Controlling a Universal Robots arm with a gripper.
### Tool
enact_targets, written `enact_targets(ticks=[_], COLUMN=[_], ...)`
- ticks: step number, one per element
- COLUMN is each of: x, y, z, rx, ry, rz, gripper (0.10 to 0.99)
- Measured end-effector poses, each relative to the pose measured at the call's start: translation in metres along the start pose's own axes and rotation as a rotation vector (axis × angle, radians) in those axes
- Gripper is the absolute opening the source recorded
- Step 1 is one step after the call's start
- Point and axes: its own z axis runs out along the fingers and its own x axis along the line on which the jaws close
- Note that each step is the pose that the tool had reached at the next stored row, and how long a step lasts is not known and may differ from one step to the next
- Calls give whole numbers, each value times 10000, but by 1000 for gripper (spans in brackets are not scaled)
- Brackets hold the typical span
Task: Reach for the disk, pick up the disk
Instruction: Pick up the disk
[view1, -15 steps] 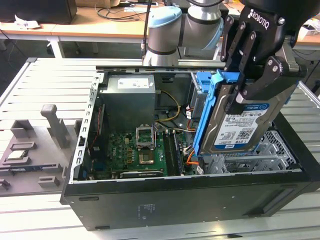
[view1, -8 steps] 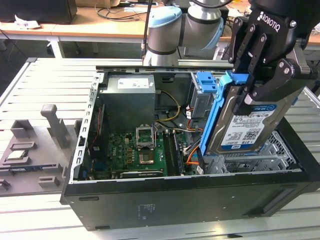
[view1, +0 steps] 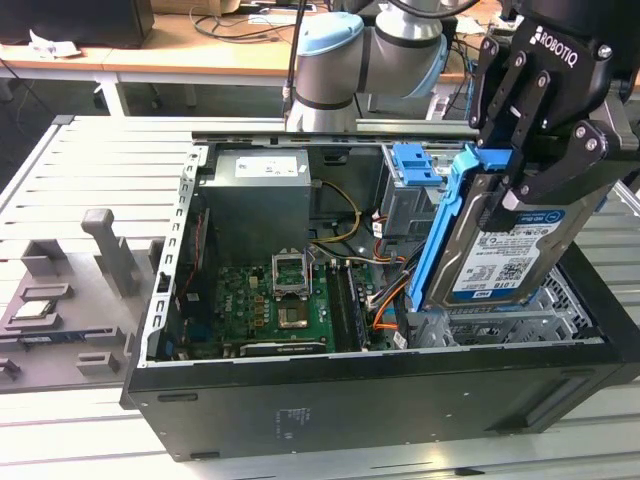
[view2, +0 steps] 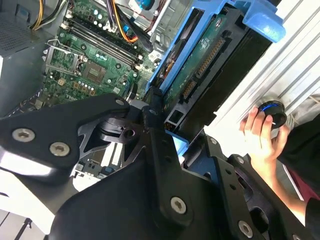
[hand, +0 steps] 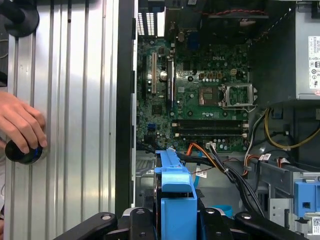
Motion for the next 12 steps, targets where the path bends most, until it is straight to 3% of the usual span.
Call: enact_targets(ticks=[12], x=[2], y=[-128], z=[9], rx=[0], ry=[2], rz=[0], gripper=[369])
